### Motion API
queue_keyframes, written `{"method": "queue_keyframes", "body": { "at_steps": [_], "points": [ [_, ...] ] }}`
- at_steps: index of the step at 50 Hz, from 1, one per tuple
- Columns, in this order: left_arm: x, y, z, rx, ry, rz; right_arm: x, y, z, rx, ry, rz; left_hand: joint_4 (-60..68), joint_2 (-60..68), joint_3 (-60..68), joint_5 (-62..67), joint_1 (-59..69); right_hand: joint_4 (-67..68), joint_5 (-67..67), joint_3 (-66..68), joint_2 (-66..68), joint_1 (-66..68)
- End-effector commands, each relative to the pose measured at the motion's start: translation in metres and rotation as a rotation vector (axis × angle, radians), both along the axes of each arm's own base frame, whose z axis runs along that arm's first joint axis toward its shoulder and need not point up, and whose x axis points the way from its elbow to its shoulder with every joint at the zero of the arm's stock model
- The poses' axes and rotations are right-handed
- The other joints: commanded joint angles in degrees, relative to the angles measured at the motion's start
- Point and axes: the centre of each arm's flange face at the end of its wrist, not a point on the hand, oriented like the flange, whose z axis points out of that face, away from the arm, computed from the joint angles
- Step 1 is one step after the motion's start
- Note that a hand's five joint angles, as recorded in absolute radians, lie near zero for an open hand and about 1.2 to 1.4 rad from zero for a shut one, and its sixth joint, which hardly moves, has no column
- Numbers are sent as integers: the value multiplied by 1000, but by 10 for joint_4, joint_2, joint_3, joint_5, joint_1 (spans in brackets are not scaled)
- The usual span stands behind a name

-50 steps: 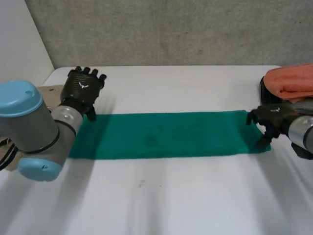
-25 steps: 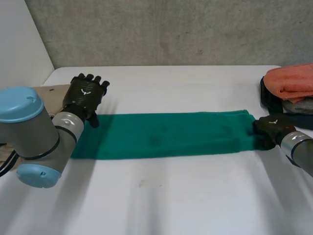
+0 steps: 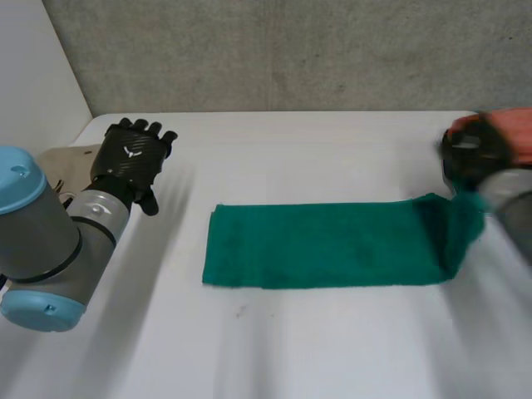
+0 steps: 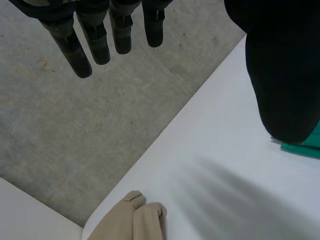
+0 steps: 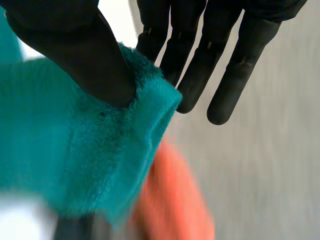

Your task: Fold the laundry.

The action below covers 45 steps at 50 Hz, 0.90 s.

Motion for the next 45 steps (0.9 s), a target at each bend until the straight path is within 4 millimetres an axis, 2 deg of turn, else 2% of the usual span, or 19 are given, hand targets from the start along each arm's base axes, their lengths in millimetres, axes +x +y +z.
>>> {"method": "queue_keyframes", "body": {
  "at_steps": [1,3,7,11,13,14,18,21,24,25,30,31,32,33,35,39,42,43,45],
  "points": [
    [2,5,4,-8,3,2,142,96,-14,-53,-37,562,-16,-21,-20,-28,-8,114,126,119,124,167],
    [2,5,3,-5,2,2,169,121,-39,-2,-23,671,-16,-21,-20,-28,-8,114,126,119,124,167],
    [2,6,0,4,-1,0,197,154,-72,58,13,777,-16,-21,-20,-28,-8,114,126,119,124,167],
    [1,7,-1,5,-2,-4,202,161,-93,116,46,773,-16,-21,-20,-28,-8,114,126,119,124,167],
    [1,7,-1,5,-2,-6,200,157,-92,124,45,731,-16,-21,-20,-28,-8,-274,-261,-269,-263,-220],
    [0,7,-2,7,-2,-9,196,153,-87,121,40,672,-16,-21,-20,-28,-8,-586,-574,-581,-576,-533],
    [-1,7,0,-1,-1,-14,177,137,-63,166,-64,488,-16,-21,-20,-28,-8,-586,-574,-581,-576,-533],
    [-2,7,2,-8,3,-15,138,117,-38,307,-299,309,-16,-21,-20,-28,-8,-586,-574,-581,-576,-533],
    [-3,7,3,-11,4,-20,119,119,-39,434,-385,247,-16,-21,-20,-28,-8,-586,-574,-581,-576,-533],
    [-3,7,3,-11,4,-20,107,119,-48,510,-401,194,-16,-21,-20,-28,-8,-586,-574,-581,-576,-533],
    [-10,12,0,-5,2,-43,64,99,-79,588,-314,24,-16,-21,-20,-28,-8,-579,-567,-574,-568,-525],
    [-11,13,-1,-2,1,-46,57,95,-83,585,-293,1,-16,-21,-20,-28,-8,-484,-471,-479,-473,-430],
    [-12,13,-2,1,0,-49,45,86,-86,566,-260,-41,-16,-21,-20,-28,-8,-78,-66,-73,-67,-24],
    [-13,14,-4,5,-2,-53,41,83,-86,550,-255,-58,-16,-21,-20,-28,-8,112,124,117,123,166],
    [-13,15,-4,7,-2,-53,34,72,-84,492,-250,-88,-16,-21,-20,-28,-8,114,126,119,124,167],
    [-15,17,-3,3,-3,-58,45,56,-58,277,-303,-55,-16,-21,-20,-28,-8,114,126,119,124,167],
    [-15,17,2,-10,2,-58,74,67,-21,163,-336,67,-16,-21,-20,-28,-8,114,126,119,124,167],
    [-16,18,2,-12,1,-60,81,71,-15,150,-342,95,-16,-21,-20,-28,-8,114,126,119,124,167],
    [-16,18,3,-16,0,-58,113,94,-5,133,-354,218,-16,-21,-20,-28,-8,114,126,119,124,167]
  ]
}}
